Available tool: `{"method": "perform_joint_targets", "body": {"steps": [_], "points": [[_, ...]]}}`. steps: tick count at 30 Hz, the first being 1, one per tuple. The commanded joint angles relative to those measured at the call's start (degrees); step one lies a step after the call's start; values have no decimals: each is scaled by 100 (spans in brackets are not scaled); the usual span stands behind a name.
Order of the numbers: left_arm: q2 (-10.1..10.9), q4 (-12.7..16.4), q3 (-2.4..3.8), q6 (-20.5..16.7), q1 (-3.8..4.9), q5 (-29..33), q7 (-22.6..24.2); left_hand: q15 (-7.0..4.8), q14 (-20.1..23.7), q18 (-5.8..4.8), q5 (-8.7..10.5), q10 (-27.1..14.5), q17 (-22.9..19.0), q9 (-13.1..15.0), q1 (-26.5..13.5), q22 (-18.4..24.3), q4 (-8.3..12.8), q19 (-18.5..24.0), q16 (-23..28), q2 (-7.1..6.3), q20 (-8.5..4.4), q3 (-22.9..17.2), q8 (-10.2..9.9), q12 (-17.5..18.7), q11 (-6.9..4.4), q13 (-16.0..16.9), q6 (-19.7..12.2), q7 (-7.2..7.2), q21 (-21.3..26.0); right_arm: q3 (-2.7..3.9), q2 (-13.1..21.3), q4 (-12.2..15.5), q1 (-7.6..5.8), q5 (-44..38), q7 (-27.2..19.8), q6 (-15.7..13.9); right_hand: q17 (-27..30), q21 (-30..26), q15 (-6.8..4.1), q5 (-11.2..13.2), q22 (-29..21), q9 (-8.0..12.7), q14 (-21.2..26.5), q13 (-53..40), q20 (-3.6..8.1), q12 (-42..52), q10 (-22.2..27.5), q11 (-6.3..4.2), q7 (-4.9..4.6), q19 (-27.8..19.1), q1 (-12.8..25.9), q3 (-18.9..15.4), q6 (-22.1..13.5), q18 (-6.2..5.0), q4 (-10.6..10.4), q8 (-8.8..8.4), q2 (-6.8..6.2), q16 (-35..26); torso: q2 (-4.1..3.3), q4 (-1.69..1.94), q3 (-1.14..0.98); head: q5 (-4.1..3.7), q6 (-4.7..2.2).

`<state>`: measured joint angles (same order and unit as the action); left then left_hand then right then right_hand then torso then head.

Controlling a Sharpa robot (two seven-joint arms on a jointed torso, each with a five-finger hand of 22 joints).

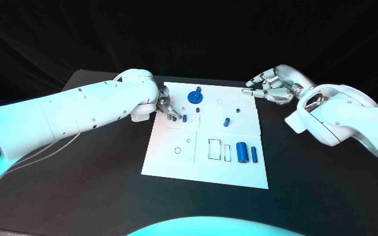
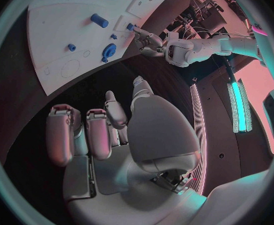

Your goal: Assemble the parts on the task board

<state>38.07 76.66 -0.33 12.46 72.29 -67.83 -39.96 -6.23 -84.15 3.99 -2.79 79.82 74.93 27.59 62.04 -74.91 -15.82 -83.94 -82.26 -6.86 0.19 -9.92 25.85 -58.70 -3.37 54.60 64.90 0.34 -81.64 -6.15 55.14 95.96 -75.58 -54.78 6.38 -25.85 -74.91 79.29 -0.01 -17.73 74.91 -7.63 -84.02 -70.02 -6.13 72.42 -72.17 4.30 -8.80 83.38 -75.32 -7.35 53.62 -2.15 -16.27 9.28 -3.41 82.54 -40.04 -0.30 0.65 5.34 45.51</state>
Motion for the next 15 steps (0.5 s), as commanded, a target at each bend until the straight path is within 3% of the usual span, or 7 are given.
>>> {"method": "perform_joint_targets", "body": {"steps": [1,8,13,15], "points": [[42,75,9,-329,4,105,-23,-6,-362,-71,-15,-93,679,-16,48,-29,-24,-29,20,10,-22,76,-14,138,25,-132,-62,44,69,0,-8,-4,3,-27,-28,49,-259,-20,-29,-34,791,-9,-291,3,24,-12,-2,-31,14,-23,12,-31,34,-71,12,38,65,-36,1,1,1,-6,-5],[185,233,58,-968,17,483,231,26,-359,-30,-15,-275,674,-42,13,162,-80,55,25,-42,-10,310,-27,442,67,-447,-179,91,202,0,-16,-17,4,-26,-31,46,-262,-13,-29,-35,796,-9,-292,0,24,-9,-5,-31,14,-18,12,-33,34,-69,12,39,66,-34,-1,0,-2,-12,-24],[276,295,88,-1565,31,960,592,115,-352,74,-16,-839,657,-120,10,672,-86,278,44,-59,26,723,-99,1423,177,-1467,-472,214,568,-1,-25,-31,4,-23,-33,45,-260,-19,-29,-35,792,-9,-291,4,24,-13,-1,-31,14,-22,15,-37,33,-71,10,39,67,-36,3,6,-2,-21,-42],[300,310,92,-1759,34,1069,743,138,-349,108,-16,-907,652,-142,69,839,-85,347,50,-32,43,848,-92,1482,206,-1534,-537,242,697,-1,-24,-33,5,-22,-33,43,-260,-19,-29,-35,792,-9,-291,4,24,-13,-1,-31,14,-22,15,-37,33,-71,10,39,67,-36,5,9,-2,-27,-45]]}}
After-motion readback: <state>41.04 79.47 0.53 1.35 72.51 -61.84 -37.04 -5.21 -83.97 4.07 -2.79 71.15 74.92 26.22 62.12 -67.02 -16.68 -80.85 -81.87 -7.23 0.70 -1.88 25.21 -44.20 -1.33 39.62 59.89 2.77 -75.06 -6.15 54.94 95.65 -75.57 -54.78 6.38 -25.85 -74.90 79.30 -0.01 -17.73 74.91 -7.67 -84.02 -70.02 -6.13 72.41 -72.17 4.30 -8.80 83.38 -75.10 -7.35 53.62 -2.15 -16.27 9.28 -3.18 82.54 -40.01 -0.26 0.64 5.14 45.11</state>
